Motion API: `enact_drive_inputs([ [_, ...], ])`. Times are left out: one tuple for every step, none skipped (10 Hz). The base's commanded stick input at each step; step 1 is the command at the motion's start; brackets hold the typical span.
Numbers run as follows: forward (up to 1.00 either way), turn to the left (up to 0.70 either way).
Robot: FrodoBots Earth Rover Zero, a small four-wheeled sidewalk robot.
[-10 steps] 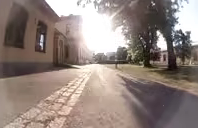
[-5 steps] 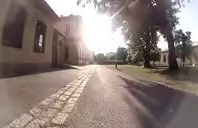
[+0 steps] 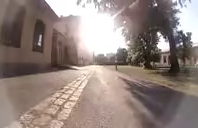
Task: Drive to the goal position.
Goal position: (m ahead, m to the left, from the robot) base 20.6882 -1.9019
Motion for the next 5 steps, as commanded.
enact_drive_inputs([
  [0.44, 0.02],
  [0.44, 0.02],
  [0.44, 0.02],
  [0.44, 0.02],
  [0.44, 0.02],
])
